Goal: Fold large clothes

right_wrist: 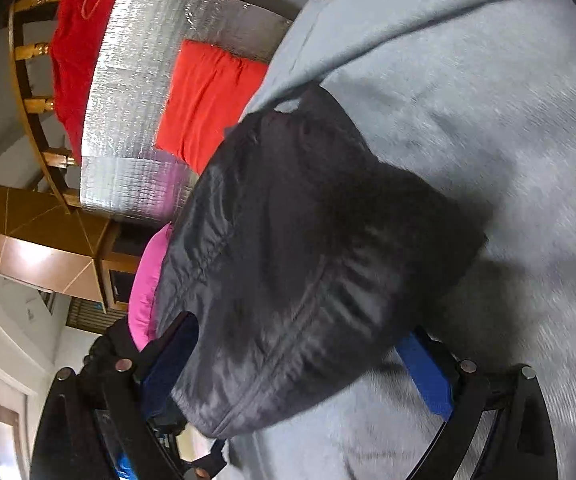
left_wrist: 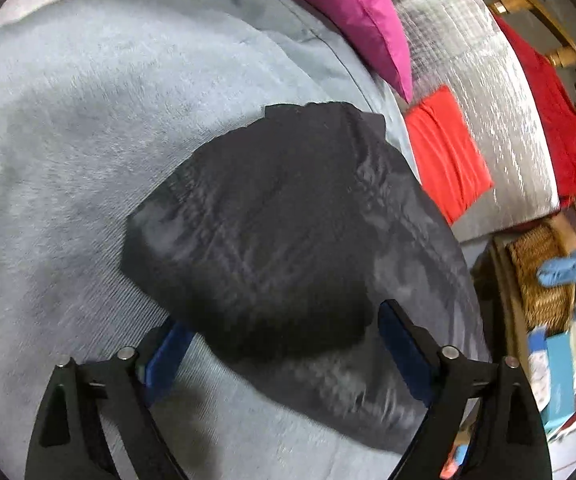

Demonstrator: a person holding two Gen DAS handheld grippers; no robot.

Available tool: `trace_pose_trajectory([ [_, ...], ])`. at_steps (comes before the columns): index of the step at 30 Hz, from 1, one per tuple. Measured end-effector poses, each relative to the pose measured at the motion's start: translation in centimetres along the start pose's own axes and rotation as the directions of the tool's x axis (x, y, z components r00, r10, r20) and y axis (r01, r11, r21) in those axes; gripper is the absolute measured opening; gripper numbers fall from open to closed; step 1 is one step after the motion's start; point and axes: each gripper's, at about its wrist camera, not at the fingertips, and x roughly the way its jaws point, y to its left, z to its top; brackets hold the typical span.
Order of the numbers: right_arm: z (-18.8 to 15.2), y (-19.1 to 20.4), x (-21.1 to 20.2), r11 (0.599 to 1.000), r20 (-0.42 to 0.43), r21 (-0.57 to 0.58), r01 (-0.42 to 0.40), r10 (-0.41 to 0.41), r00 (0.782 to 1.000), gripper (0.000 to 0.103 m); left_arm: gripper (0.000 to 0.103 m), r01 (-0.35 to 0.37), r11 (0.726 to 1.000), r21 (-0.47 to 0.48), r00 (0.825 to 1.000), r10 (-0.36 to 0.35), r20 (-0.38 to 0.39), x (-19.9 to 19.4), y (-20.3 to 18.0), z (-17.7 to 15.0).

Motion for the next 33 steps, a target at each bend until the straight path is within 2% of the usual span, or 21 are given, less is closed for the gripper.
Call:
trace_pose_trajectory([
  [5,1.3,0.0,1.3,1.0,0.043,-0.016,-0.002,0.003,0.999,0.095,0.093,0.052,0.998,-0.043,0.998,-0.051,0.036,0.9,-0.1,1.0],
  [6,1.5,-0.1,1.8,1.0,0.05,-0.016,0.004,-0.003,0.999,0.088,0.093,0.062,0.997,-0.051,0.997,-0.06,0.043,1.1,-0.1,1.3],
  [7,1.9,-0.4,2.1,1.0,0.055,-0.013,0.017,-0.016,0.998,0.074,0.093,0.078,0.995,-0.061,0.996,-0.074,0.056,1.2,0.0,1.5],
  [8,2.3,-1.1,2.3,1.0,0.057,-0.01,0.028,-0.027,0.998,0.065,0.092,0.088,0.994,-0.063,0.994,-0.084,0.07,1.1,0.1,1.6],
  [9,2.5,-1.3,2.6,1.0,0.057,-0.007,0.019,-0.019,0.998,0.053,0.077,0.087,0.994,-0.059,0.994,-0.082,0.078,1.3,0.1,1.9],
  [10,2.6,-1.5,2.7,1.0,0.055,-0.001,0.016,-0.016,0.998,0.05,0.067,0.051,0.998,-0.047,0.995,-0.047,0.085,1.7,0.1,2.2],
  [11,2.6,-1.1,2.6,1.0,0.053,-0.014,0.025,-0.024,0.998,0.049,0.058,0.047,0.998,-0.044,0.996,-0.043,0.082,2.0,0.1,2.3],
  [12,2.5,-0.5,2.4,0.999,0.055,-0.038,0.034,-0.032,0.998,0.042,0.052,0.056,0.997,-0.055,0.995,-0.052,0.083,2.2,0.3,2.4],
  [15,2.1,0.9,1.2,0.994,0.072,-0.101,0.05,-0.043,0.996,0.036,0.04,0.055,0.998,-0.032,0.994,-0.052,0.091,1.8,-0.1,2.4],
  [18,1.2,1.7,-0.2,0.991,0.073,-0.118,0.059,-0.05,0.996,0.035,0.037,0.064,0.998,-0.008,0.993,-0.063,0.1,0.4,-1.0,2.2],
  [21,0.3,1.6,-2.6,0.991,0.059,-0.113,0.07,-0.064,0.996,0.035,0.036,0.063,0.998,0.003,0.995,-0.063,0.076,-1.3,-1.0,1.2],
  [26,-2.2,-0.4,-7.3,0.993,0.012,-0.093,0.079,-0.078,0.997,0.035,0.036,0.051,0.999,0.015,0.999,-0.051,0.014,-4.7,0.6,-2.2],
  [28,-3.5,-1.7,-8.5,0.992,-0.025,-0.087,0.093,-0.096,0.995,0.036,0.036,0.029,0.998,0.056,0.999,-0.03,0.016,-6.4,1.4,-4.2],
  [29,-4.4,-2.6,-9.3,0.99,-0.058,-0.081,0.112,-0.116,0.991,0.037,0.039,0.017,0.997,0.069,1.0,-0.018,0.015,-6.9,1.6,-4.8],
  [31,-5.2,-4.0,-10.5,0.988,-0.094,-0.067,0.139,-0.145,0.985,0.055,0.048,-0.025,0.995,0.097,1.0,0.026,-0.006,-7.7,2.7,-6.3],
  [33,-5.6,-4.8,-11.9,0.992,-0.127,-0.062,0.112,-0.119,0.985,0.06,0.051,-0.031,0.994,0.108,0.998,0.036,-0.044,-8.5,3.5,-7.1],
])
